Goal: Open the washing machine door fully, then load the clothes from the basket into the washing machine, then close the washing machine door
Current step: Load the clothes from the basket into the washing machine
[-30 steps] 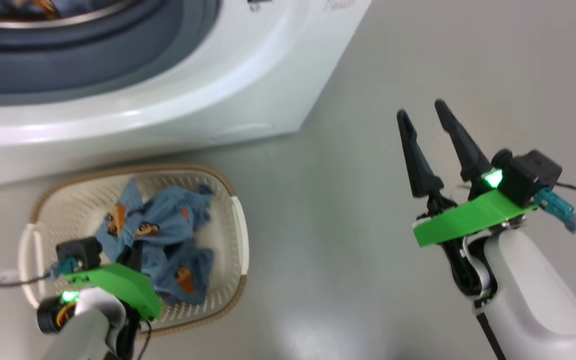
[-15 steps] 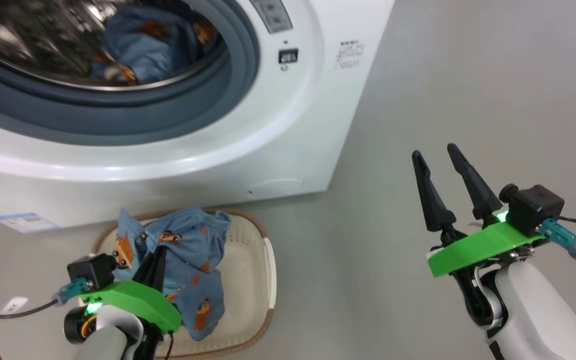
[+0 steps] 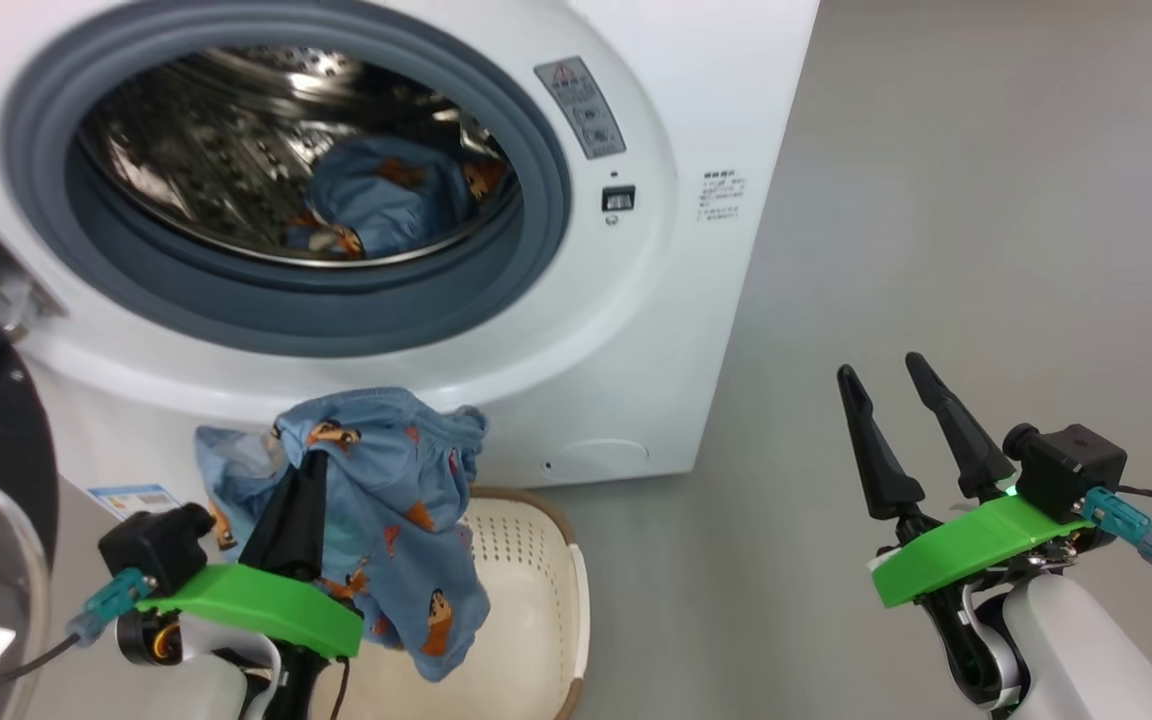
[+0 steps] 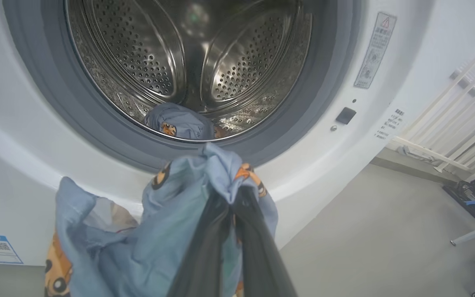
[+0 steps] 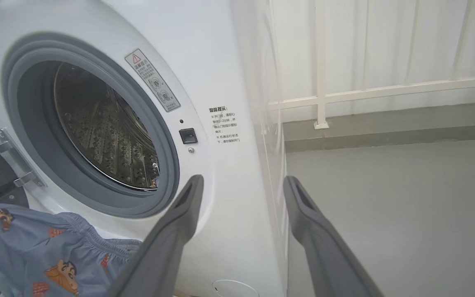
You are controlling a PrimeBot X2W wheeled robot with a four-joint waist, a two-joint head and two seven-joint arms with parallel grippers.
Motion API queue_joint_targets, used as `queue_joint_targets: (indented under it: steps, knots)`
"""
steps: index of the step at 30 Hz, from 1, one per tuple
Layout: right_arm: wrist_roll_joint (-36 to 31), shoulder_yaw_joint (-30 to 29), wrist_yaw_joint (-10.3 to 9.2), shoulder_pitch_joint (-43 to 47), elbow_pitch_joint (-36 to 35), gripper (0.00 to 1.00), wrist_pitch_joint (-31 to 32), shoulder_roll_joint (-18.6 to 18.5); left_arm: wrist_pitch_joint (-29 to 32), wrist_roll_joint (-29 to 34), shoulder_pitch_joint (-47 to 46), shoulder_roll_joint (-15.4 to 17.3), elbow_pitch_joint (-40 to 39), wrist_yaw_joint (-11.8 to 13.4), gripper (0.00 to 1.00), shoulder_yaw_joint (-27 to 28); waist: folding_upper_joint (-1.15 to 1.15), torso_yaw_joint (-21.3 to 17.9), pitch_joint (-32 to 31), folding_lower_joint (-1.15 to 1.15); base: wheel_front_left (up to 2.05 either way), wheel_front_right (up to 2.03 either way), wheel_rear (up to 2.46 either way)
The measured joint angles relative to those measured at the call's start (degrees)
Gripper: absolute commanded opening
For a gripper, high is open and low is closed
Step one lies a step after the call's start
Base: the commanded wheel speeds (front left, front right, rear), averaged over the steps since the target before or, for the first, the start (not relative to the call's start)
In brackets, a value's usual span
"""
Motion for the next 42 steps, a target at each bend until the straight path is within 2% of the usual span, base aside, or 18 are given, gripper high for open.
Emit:
queue_joint_targets:
  steps: [10,17,22,34,42]
  knots:
    - [0.98,-0.1,0.0,2.12,0.12,1.0,0.0,-0.67,-0.23,2.81,4.69,0.74,-15.6,4.33,0.0,2.02,0.0,0.65,-4.03,0.0,0.0,0.0,0.0]
    - [0.99,-0.02,0.0,2.19,0.12,1.0,0.0,-0.73,1.42,2.99,7.97,1.7,-21.5,6.82,0.0,1.97,0.0,0.61,-5.21,0.0,0.0,0.0,0.0]
    - [1.0,0.32,0.0,2.21,0.07,1.0,0.0,-0.81,2.2,3.04,8.75,1.98,-23.28,8.08,0.0,1.87,0.0,0.52,-5.35,0.0,0.0,0.0,0.0]
    - [1.35,0.89,0.0,2.21,-0.24,1.0,0.0,-1.37,2.65,3.05,9.1,2.18,-24.08,9.11,0.0,1.83,0.0,0.22,-4.14,0.0,0.0,0.0,0.0]
    - [1.35,0.93,0.0,1.97,-0.54,1.0,0.0,-1.41,2.72,3.5,0.64,2.46,-21.85,9.09,0.0,2.82,0.0,-0.53,-1.79,0.0,0.0,0.0,0.0]
